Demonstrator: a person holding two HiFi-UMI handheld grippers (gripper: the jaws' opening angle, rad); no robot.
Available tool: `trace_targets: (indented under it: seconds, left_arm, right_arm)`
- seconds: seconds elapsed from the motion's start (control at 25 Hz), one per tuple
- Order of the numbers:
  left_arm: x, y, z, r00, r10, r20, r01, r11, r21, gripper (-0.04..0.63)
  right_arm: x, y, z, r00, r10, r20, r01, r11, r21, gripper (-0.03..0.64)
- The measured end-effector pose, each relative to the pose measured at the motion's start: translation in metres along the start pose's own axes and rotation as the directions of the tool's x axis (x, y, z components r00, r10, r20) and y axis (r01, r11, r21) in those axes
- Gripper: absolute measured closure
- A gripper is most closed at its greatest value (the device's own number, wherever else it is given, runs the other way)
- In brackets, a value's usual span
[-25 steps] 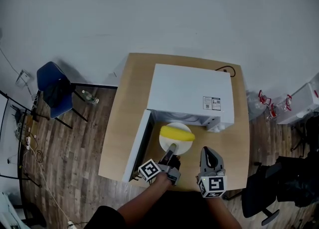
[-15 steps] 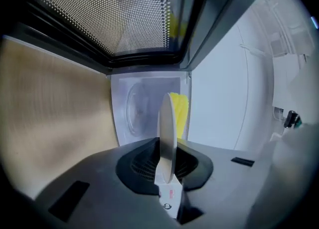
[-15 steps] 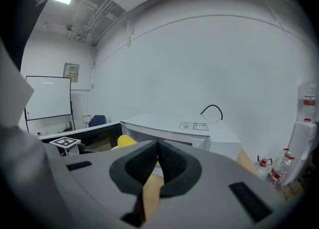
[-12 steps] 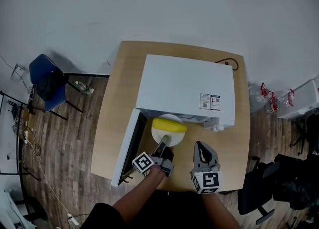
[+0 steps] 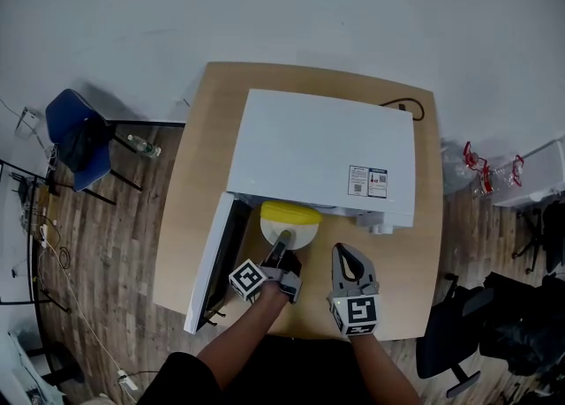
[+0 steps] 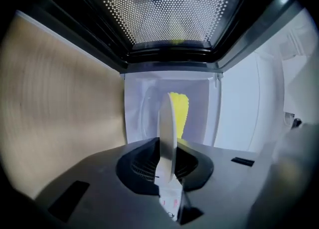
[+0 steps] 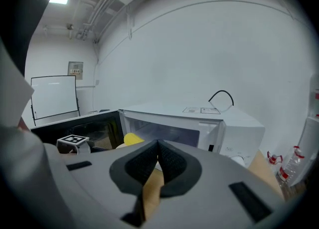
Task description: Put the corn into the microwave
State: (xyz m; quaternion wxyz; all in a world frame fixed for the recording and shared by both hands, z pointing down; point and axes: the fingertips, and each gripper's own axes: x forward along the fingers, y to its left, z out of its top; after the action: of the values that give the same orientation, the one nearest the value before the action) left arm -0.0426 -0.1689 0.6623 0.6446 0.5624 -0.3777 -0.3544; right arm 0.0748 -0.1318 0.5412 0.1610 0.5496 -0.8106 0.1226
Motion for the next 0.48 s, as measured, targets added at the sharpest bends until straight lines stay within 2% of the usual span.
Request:
trace_targets:
  seconds: [0.2, 0.32, 0.48]
  left_arm:
    - [0.013, 0.014, 0.003, 1.0, 0.015, 0.007, -0.015, 1.0, 0.004, 0.565]
    - [0.021, 0.015, 0.005, 1.0, -0.001, 0.026, 0.001, 1.0, -0.002, 0.565]
    - [0.025, 0.027, 0.009, 0.999, 0.027, 0.037, -0.027, 1.0, 0.005, 0.565]
  right_arm:
    - [0.01, -0.006, -0.007, 1.0, 0.006, -0.018, -0.006, 1.0, 0.006, 0.557]
    - [0.014, -0.009, -0.01, 1.0, 0.007, -0.03, -0.007, 1.0, 0.001, 0.557]
    - [0.018, -0.011, -0.014, 0.999, 0.019, -0.043, -0.02, 1.0, -0.011, 0.557]
